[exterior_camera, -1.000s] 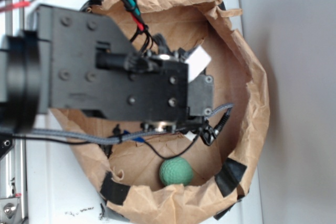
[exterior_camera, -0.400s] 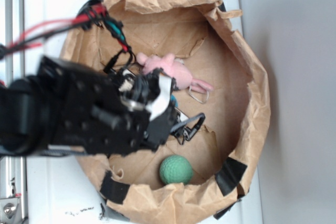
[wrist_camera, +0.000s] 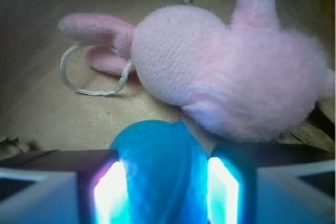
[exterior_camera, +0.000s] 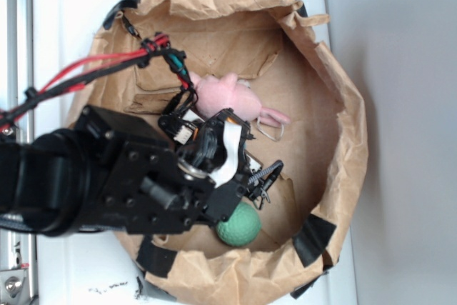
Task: Grab the blue ball.
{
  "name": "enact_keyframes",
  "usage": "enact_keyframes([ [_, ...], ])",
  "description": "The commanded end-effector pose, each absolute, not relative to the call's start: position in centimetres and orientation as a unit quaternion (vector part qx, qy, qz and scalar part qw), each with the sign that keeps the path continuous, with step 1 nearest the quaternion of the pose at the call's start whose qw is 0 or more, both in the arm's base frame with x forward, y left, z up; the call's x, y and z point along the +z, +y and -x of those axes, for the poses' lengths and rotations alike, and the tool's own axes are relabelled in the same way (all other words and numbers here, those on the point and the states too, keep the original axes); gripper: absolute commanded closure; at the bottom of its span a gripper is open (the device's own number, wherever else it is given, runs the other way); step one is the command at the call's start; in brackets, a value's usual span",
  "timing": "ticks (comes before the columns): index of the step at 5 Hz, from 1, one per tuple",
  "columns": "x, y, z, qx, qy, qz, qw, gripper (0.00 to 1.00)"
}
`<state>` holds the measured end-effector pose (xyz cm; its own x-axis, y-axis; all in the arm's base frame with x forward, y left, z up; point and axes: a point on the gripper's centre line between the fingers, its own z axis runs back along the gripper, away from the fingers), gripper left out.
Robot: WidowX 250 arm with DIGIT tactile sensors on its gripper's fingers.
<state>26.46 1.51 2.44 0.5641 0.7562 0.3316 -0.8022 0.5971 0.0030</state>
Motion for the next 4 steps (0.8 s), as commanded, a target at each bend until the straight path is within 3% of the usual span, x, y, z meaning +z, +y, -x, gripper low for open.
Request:
enact_keyframes([
  [1, 10.8, 1.4, -25.5, 0.446, -0.054, -0.010, 0.893, 1.00],
  [3, 17.3, 2.6, -25.3, 0.415, -0.003, 0.032, 0.909, 1.00],
  [4, 19.4, 2.7, -24.6, 0.364, -0.024, 0.035, 0.930, 1.00],
])
